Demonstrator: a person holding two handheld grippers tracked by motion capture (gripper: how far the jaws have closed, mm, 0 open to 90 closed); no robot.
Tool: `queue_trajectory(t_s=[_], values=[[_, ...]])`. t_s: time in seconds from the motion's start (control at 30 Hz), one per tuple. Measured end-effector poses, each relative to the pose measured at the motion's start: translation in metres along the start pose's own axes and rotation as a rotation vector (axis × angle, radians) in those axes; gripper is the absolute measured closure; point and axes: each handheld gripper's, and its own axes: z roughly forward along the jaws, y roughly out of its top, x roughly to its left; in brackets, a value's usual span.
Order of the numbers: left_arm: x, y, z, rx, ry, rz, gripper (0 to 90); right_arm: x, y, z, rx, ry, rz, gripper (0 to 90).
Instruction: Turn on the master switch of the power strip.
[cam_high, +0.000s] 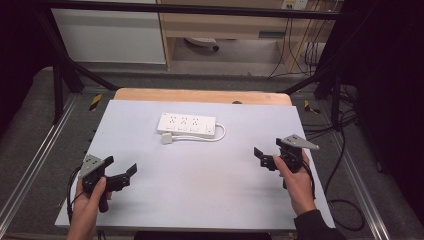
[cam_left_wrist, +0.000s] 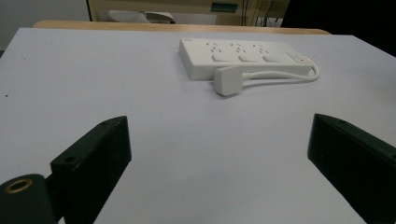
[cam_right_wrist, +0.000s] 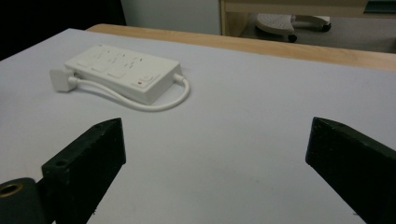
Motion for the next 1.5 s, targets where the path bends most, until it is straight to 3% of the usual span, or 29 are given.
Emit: queue_trajectory(t_s=[0.2,0.5,0.73,0.9,1.1,1.4,1.47,1.5], values=[[-0.001,0.000,0.002,0.011,-0.002,0.014,6.0,0.002,0.020,0.004,-0.024,0.011,0.018,7.3],[-0.003,0.000,0.006,0.018,-0.004,0.021,6.2,0.015,0.058,0.024,-0.010,0.020,-0.014,9.7],[-0.003,0.001,0.007,0.012,-0.012,0.025,6.2,0.019,0.070,0.041,-0.009,0.021,-0.006,8.6],[-0.002,0.003,0.006,0.008,-0.020,0.025,6.4,0.019,0.077,0.057,-0.013,0.019,-0.001,14.4],[-0.004,0.005,0.004,-0.006,-0.022,0.028,6.4,0.022,0.088,0.070,-0.039,0.029,-0.015,29.0],[-0.007,0.005,0.006,0.004,-0.032,0.052,6.0,0.022,0.092,0.084,-0.051,0.054,-0.019,34.6],[-0.008,0.005,0.007,0.007,-0.030,0.050,7.0,0.021,0.092,0.087,-0.041,0.067,-0.021,37.7],[-0.008,0.005,0.007,0.007,-0.029,0.052,6.7,0.019,0.093,0.089,-0.042,0.070,-0.014,43.5]])
